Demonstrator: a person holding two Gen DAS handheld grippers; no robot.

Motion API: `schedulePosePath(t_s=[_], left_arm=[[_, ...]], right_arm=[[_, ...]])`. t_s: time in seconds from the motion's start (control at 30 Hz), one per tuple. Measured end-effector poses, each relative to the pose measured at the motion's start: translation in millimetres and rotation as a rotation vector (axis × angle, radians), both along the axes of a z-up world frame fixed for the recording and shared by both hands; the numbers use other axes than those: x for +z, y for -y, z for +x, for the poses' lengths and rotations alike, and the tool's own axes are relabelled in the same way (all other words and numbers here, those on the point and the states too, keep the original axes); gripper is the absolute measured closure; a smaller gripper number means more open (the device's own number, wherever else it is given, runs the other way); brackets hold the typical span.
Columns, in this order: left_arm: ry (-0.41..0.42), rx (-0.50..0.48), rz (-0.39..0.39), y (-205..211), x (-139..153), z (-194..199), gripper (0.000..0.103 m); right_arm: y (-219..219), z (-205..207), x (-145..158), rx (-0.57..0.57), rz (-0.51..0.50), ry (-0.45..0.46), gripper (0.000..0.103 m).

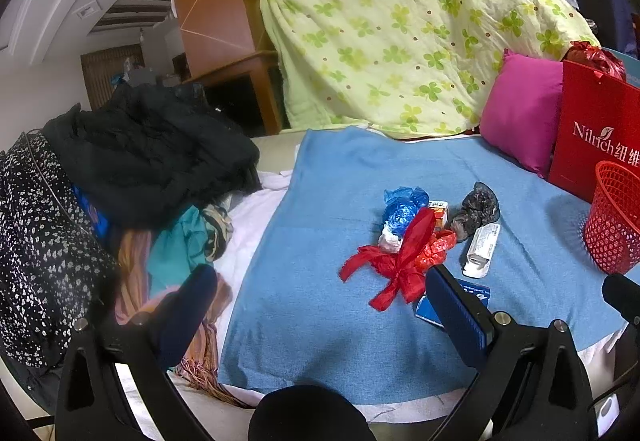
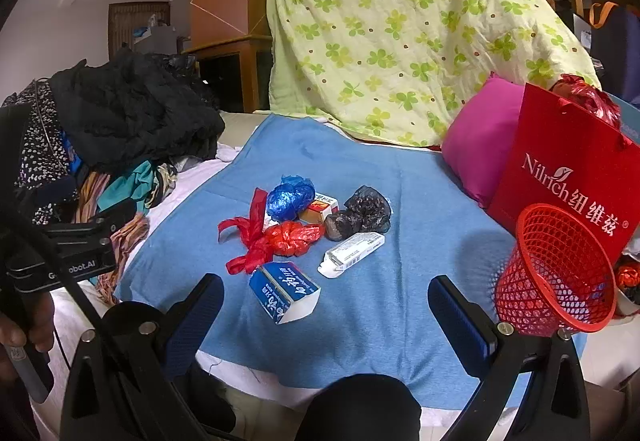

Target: Collect trash

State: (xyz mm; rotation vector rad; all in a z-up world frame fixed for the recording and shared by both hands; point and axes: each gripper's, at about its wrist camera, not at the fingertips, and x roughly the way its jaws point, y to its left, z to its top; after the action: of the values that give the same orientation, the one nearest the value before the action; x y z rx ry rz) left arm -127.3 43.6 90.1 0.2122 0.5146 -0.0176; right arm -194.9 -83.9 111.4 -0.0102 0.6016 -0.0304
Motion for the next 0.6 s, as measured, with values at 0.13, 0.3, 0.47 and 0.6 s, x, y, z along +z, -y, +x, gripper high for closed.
schedulePosePath(t_s=[0.13, 0.3, 0.47, 0.6], left_arm=[[-0.001, 0.000, -0.002, 0.2, -0.5, 0.0, 0.000], [-0.002, -0.003, 0.002, 2.1, -1.9, -0.9, 0.000], [-0.003, -0.006, 0.003, 3.6, -3.5, -1.3, 0.000], [-0.002, -0.007, 0.003, 3.2, -3.4, -1.1, 0.000]], right_arm=[[0.5, -0.5, 0.0, -0.008, -0.022, 0.000, 0.000], [0.1, -0.1, -1.0, -0.011, -0.007, 0.003, 0.000], [0.5, -0.1, -2.1, -0.011, 0.019, 0.014, 0.000], [0.3, 0.3, -1.5, -0.010, 0.034, 0.008, 0.000]])
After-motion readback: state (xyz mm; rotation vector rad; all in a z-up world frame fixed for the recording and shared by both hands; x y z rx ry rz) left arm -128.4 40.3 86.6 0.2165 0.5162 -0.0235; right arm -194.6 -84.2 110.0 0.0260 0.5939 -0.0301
